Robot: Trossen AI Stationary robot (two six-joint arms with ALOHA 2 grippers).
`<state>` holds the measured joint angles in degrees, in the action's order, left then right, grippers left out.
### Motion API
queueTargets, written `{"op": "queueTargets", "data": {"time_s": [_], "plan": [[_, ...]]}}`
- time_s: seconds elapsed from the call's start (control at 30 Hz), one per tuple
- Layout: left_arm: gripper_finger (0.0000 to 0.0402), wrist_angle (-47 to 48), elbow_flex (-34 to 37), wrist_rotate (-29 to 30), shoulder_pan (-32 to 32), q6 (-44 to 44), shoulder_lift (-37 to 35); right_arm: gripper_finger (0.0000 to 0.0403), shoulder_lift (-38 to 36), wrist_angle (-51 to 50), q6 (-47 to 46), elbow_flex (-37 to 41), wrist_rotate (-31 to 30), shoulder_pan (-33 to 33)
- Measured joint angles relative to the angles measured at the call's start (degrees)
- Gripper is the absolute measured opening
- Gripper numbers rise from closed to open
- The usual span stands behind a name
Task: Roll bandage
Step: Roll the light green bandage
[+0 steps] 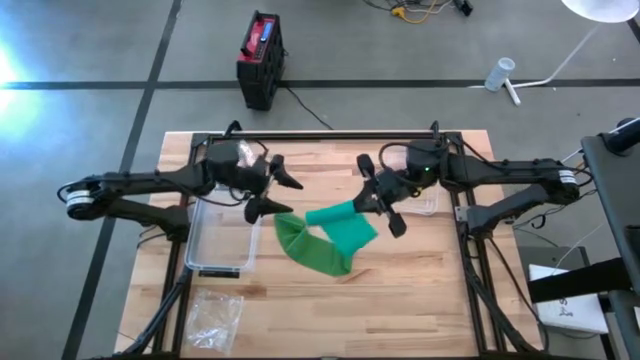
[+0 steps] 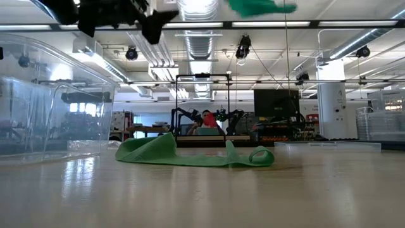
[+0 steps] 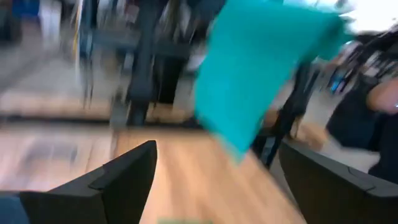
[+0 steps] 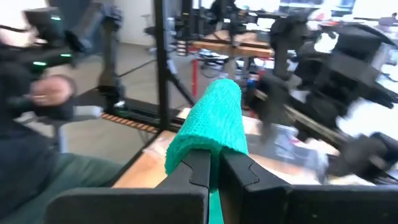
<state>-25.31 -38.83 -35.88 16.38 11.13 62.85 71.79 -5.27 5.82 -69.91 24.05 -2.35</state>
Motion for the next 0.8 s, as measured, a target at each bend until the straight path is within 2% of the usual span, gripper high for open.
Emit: {"op": "queueTargets", "data": {"time_s": [0.1,0.2,0.4,0.57,0.8], "plan": [[0.0329,-14.5,3.2,1.1,-1.5,2.1,0.7,0.0003,0.5,0.6,-0.8,0.0,-2.4,0.0],[0.0329,-21.0,5.2,4.0,-2.7,1.9,1.7,0.0003,1.6,2.9,-1.1,0.0,-3.2,0.0],[0.0329,-24.7,6.0,6.0,-4.6,1.2,4.2,0.0003,3.4,7.5,-2.2,0.1,-3.1,-0.3],[0.0329,-26.2,4.7,6.5,-6.9,-0.4,6.2,0.0003,3.4,7.4,-2.2,0.1,-3.4,-0.7],[0.0329,-26.1,1.1,13.4,-8.1,-2.6,10.9,0.0003,3.5,7.7,-2.0,0.1,-5.2,-0.7]]}}
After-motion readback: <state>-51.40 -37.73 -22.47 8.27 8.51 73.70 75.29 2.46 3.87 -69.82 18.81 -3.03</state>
